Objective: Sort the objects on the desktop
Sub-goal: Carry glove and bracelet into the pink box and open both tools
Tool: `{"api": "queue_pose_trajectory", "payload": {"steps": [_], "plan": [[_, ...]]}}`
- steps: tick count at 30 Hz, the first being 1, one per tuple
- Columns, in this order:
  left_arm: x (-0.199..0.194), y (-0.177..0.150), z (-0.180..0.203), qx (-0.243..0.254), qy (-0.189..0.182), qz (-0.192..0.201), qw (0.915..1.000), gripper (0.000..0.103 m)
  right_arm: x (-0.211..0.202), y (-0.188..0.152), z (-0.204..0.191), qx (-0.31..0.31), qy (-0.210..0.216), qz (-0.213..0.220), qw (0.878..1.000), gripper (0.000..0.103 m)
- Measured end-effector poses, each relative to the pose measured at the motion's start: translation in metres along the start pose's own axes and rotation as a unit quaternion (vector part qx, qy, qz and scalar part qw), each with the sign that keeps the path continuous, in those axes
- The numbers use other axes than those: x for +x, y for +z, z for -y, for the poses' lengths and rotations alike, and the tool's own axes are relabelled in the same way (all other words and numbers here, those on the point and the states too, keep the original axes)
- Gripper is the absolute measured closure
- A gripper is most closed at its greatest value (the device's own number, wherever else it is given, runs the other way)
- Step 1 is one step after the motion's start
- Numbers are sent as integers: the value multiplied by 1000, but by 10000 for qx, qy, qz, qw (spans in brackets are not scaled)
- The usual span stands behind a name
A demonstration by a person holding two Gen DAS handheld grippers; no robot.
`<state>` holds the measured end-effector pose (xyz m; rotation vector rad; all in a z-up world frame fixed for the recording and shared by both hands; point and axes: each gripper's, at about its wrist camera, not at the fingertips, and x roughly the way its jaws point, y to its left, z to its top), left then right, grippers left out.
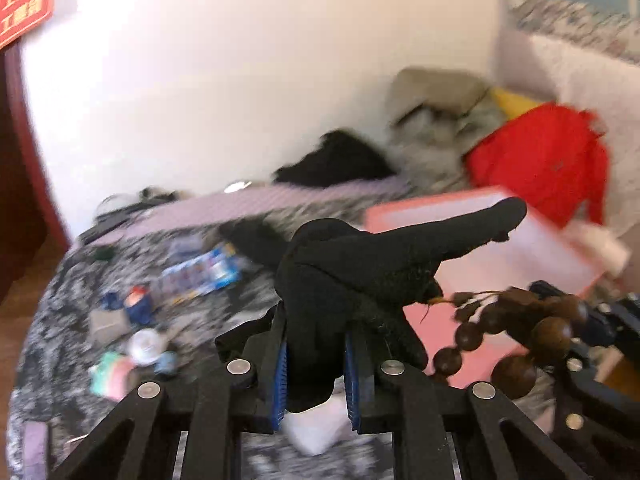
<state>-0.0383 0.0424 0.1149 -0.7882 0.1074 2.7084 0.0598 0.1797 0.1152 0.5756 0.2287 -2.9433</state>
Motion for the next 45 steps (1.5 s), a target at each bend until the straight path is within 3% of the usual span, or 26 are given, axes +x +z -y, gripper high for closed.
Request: {"api": "queue_pose_trajectory", "payload": {"steps": [4,7,12,13,14,15,16,17,19,21,22,23,25,27,28,29,32,38,41,45], "plan": [[7,20,38,80,-449,191,9988,85,-23,10,43,346,-583,282,9973,83],[43,31,69,61,-891,23,9960,85,-27,13,87,692,-1180,297,9902,83],[112,42,114,-51,-1450,-327,9889,82,11,8,160,1185,-1833,-321,9754,83],[127,42,120,-126,-1563,-412,9868,75,23,6,171,1249,-1825,-554,9737,83],[144,40,124,-197,-1662,-584,9842,58,38,2,181,1313,-1785,-840,9715,82],[162,37,127,-266,-1754,-798,9809,49,60,-4,191,1376,-1661,-1262,9683,82],[176,32,127,-352,-1761,-1027,9784,38,81,-11,198,1450,-1553,-1645,9632,76],[189,26,126,-446,-1726,-1263,9759,36,99,-22,202,1557,-1522,-1973,9559,60],[199,18,112,-748,-1625,-1541,9717,36,118,-41,207,1586,-1646,-2443,9424,45],[191,13,91,-930,-1492,-1539,9723,32,112,-49,202,1426,-1849,-2442,9412,42],[186,10,80,-1006,-1422,-1514,9730,27,107,-48,201,1403,-1906,-2347,9428,33],[178,8,66,-1086,-1284,-1477,9746,25,100,-46,199,1386,-1982,-2223,9445,25],[164,1,38,-1258,-986,-1469,9762,25,79,-35,189,1379,-2147,-1814,9497,22],[147,-9,7,-1416,-599,-1484,9769,25,56,-22,176,1392,-1991,-1346,9607,19],[140,-13,-5,-1460,-455,-1481,9771,25,50,-15,168,1401,-1803,-1142,9669,12],[129,-21,-20,-1516,-285,-1482,9769,25,46,-7,156,1397,-1539,-936,9737,6],[110,-52,-53,-1653,46,-1579,9735,24,42,6,115,1335,-778,-581,9863,2],[92,-111,-82,-1975,324,-1896,9613,24,79,8,37,1315,506,-1001,9849,2],[89,-131,-84,-2059,389,-1867,9598,24,93,3,10,1236,727,-1161,9828,2],[113,-141,-67,-1997,196,-1809,9628,24,116,-5,-14,1233,837,-1432,9784,2]]}}
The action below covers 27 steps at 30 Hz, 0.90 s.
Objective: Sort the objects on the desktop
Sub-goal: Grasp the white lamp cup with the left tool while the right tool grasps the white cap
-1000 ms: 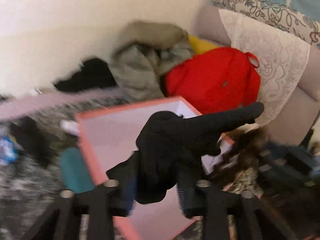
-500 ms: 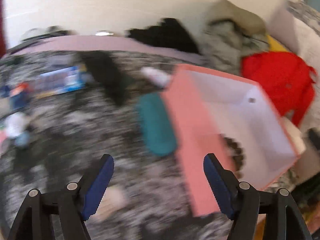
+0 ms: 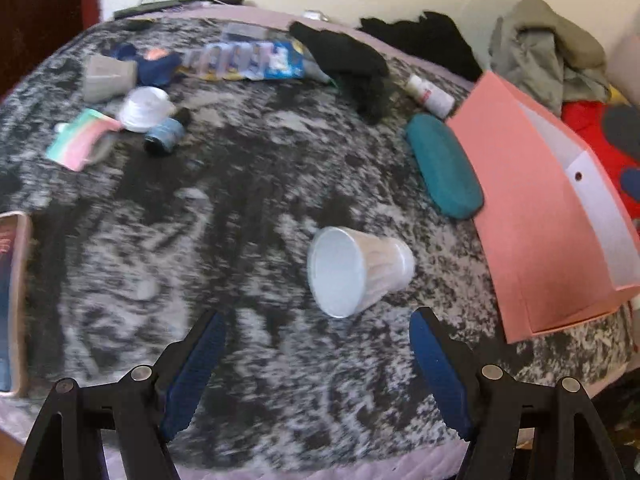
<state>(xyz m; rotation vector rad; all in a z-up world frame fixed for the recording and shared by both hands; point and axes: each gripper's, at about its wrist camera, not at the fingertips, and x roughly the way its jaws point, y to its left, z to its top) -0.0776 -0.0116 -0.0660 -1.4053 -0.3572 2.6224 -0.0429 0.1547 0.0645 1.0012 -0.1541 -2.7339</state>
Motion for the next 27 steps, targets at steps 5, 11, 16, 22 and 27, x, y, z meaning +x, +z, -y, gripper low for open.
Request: {"api": "queue_pose_trajectory", "payload": {"steps": [5,11,16,22,27], "plan": [[32,4,30,389,-97,-1,9992,24,28,4,26,384,-36,-124,9992,2],[70,14,37,207,66,-237,9995,24,38,6,51,422,-254,-151,9987,2],[97,17,56,389,146,-452,9981,37,44,6,64,419,-352,-214,9983,2],[91,27,59,260,14,-390,9989,98,45,7,73,339,-402,-225,9984,2],[62,36,44,367,44,-108,9993,98,17,10,63,295,-279,41,9992,20]]}}
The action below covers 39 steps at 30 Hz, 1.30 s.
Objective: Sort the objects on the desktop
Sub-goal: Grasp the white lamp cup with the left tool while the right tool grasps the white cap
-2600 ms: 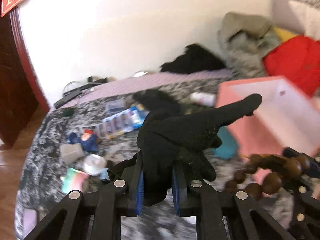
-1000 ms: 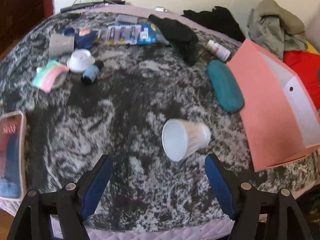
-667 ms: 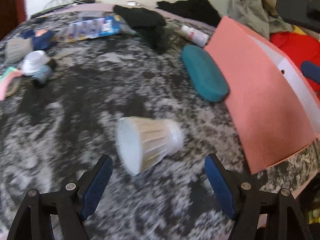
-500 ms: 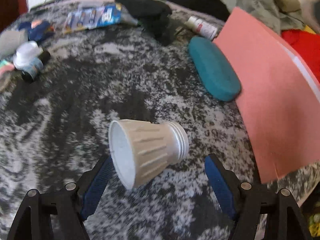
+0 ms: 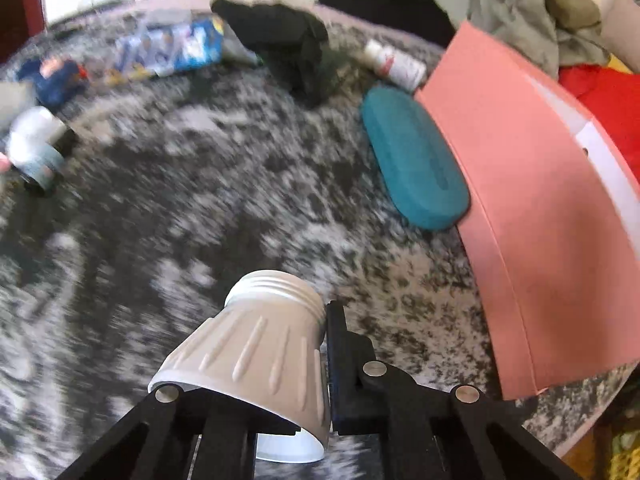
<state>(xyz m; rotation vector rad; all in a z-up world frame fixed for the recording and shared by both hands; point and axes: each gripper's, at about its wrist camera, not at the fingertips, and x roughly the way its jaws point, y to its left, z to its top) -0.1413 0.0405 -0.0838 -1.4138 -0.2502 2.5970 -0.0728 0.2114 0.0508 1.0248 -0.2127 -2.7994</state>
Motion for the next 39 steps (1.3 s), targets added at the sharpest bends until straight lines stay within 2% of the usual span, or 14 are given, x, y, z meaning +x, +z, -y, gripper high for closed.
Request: {"api": "queue_pose_trajectory", "payload": {"steps": [2,4,7,9,11,12,15,17,21,22,24,30,34,39], "plan": [[-6,1,-9,81,43,-6,10000,98,-47,4,-30,-92,906,393,9951,20],[-9,1,-17,191,142,-25,9997,98,-106,-5,-87,-780,2460,670,9638,14],[-13,1,-30,313,377,-30,9988,98,-172,-57,-194,-2308,4547,282,8597,3],[-12,1,-42,246,445,-101,9987,98,-197,-113,-251,-3151,5336,-304,7843,3],[-14,-2,-53,115,424,-184,9989,98,-209,-155,-283,-3309,6076,-977,7154,30],[-17,-3,-56,130,489,-154,9986,98,-201,-153,-284,-3132,6137,-1157,7154,26],[-25,-3,-63,124,513,-75,9986,98,-178,-130,-278,-2922,5429,-676,7844,8],[-27,-4,-67,127,496,-51,9987,98,-182,-126,-283,-2946,5210,-486,7996,7],[-43,-6,-87,-110,530,98,9985,97,-220,-160,-309,-3807,5709,-457,7260,30],[-50,-6,-94,-192,584,196,9979,97,-211,-152,-309,-3746,5719,-487,7281,23],[-69,-6,-114,-481,627,442,9959,97,-180,-122,-298,-3205,5635,-390,7604,11],[-106,-13,-194,-1367,934,699,9837,96,-19,-12,-212,-1132,3712,186,9214,0],[-116,-16,-226,-1618,1008,760,9787,97,116,13,-199,-747,2538,-777,9612,0],[-127,-9,-233,-1649,950,951,9771,97,252,2,-211,-378,1637,-1905,9672,0]]}}
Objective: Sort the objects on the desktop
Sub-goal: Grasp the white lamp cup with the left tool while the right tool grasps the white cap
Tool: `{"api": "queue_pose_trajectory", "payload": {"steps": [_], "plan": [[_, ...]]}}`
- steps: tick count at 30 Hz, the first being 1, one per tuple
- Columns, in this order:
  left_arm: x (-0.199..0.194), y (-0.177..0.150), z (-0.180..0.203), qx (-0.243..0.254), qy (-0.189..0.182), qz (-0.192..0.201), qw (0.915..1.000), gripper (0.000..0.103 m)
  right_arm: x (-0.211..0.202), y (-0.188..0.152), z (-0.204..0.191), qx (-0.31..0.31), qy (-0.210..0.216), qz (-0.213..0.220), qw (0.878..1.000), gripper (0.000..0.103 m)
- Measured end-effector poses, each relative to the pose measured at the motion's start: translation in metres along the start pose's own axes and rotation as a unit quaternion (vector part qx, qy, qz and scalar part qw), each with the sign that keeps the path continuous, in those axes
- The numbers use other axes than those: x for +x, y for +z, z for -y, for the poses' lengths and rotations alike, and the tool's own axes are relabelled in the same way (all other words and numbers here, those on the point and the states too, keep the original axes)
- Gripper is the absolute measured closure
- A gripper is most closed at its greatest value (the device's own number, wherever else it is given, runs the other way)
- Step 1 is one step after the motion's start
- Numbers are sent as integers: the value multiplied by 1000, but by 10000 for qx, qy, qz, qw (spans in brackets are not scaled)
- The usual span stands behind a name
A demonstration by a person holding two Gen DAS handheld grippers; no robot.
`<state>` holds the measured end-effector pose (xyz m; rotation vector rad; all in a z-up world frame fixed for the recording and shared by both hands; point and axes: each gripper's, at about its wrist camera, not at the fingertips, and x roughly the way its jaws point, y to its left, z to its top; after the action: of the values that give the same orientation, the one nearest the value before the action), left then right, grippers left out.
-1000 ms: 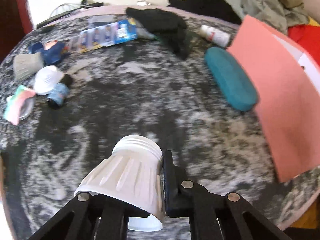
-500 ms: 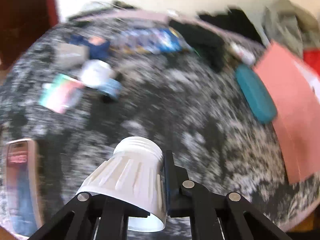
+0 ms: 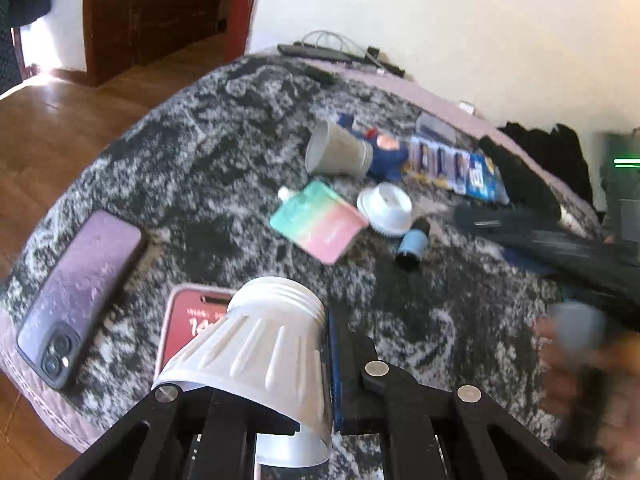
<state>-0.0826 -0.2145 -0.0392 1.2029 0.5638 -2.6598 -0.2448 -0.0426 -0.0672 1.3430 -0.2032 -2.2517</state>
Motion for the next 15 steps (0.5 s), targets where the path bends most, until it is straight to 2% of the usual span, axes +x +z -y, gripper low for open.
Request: {"api": "queue_pose_trajectory", "payload": {"steps": [2,6,9,10,11,12,13,15], "plan": [[-3,3,0,-9,-71,51,10000,97,36,9,3,16,-197,-138,9997,0],[-6,8,-4,-95,-341,104,9993,97,65,18,-15,-87,-463,-175,9987,0],[-9,9,-5,-64,-368,156,9992,97,85,30,-23,-229,-643,-264,9973,4],[-9,9,-5,-51,-371,168,9992,97,92,32,-25,-274,-744,-372,9962,11],[-9,10,-6,-43,-367,166,9992,97,98,32,-28,-315,-815,-465,9951,25],[-7,9,-6,-46,-359,149,9992,97,102,29,-33,-348,-798,-498,9950,32],[-7,9,-6,-54,-354,135,9993,97,101,30,-32,-373,-758,-477,9953,44],[-6,9,-5,-57,-353,118,9993,97,90,33,-26,-254,-560,-417,9972,44]]}}
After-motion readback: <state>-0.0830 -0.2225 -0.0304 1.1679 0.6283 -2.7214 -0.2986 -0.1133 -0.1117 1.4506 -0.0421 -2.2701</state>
